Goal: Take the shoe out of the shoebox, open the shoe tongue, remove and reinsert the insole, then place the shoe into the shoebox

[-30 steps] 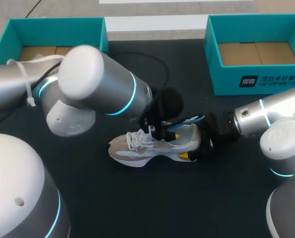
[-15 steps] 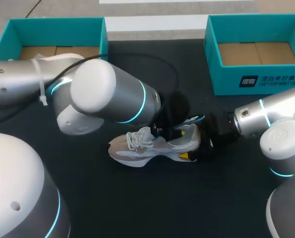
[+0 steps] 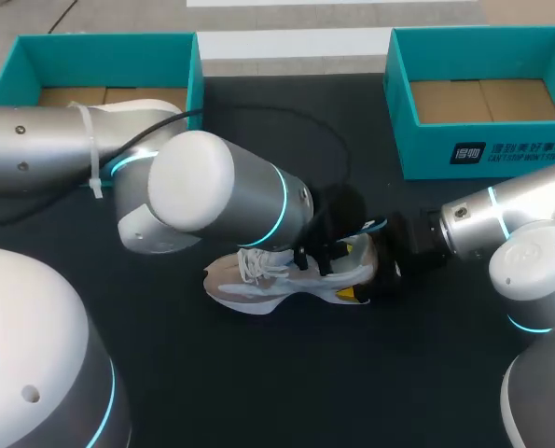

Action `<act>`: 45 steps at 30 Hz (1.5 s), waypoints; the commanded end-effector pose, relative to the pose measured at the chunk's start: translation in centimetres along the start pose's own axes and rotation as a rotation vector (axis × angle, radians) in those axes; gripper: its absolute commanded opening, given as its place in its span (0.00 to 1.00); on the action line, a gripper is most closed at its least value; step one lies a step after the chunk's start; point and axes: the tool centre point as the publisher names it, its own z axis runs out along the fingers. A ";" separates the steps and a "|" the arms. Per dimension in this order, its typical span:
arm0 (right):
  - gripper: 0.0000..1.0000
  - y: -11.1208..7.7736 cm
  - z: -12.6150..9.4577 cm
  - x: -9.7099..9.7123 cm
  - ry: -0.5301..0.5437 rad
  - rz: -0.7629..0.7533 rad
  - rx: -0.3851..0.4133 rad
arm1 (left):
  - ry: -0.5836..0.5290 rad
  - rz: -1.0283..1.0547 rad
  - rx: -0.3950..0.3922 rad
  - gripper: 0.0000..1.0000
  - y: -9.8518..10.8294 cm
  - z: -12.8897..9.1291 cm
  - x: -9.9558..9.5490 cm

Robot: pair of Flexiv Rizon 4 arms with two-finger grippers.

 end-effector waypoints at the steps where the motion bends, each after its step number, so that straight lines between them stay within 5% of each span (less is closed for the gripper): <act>1: 0.00 -0.2 0.3 0.1 -0.001 0.001 0.004 | -0.006 0.000 0.003 0.22 0.0 0.1 0.1; 2: 0.00 -0.2 0.3 0.1 -0.001 0.001 0.004 | -0.007 0.000 0.004 0.18 -0.1 0.0 0.0; 3: 0.00 -0.2 0.3 0.1 -0.001 0.001 0.004 | -0.008 0.001 0.006 0.00 -0.1 -0.1 0.1; 19: 0.00 -0.2 0.3 0.1 -0.001 0.001 0.004 | -0.007 -0.021 0.053 0.00 -1.5 -2.9 -1.1; 35: 0.00 -0.2 0.3 0.1 -0.001 0.001 0.004 | 0.175 -0.017 0.250 0.00 -8.6 -8.1 -3.0; 45: 0.00 -0.2 0.3 0.1 -0.001 0.001 0.004 | 0.385 0.054 0.396 0.00 -12.7 -11.1 -4.3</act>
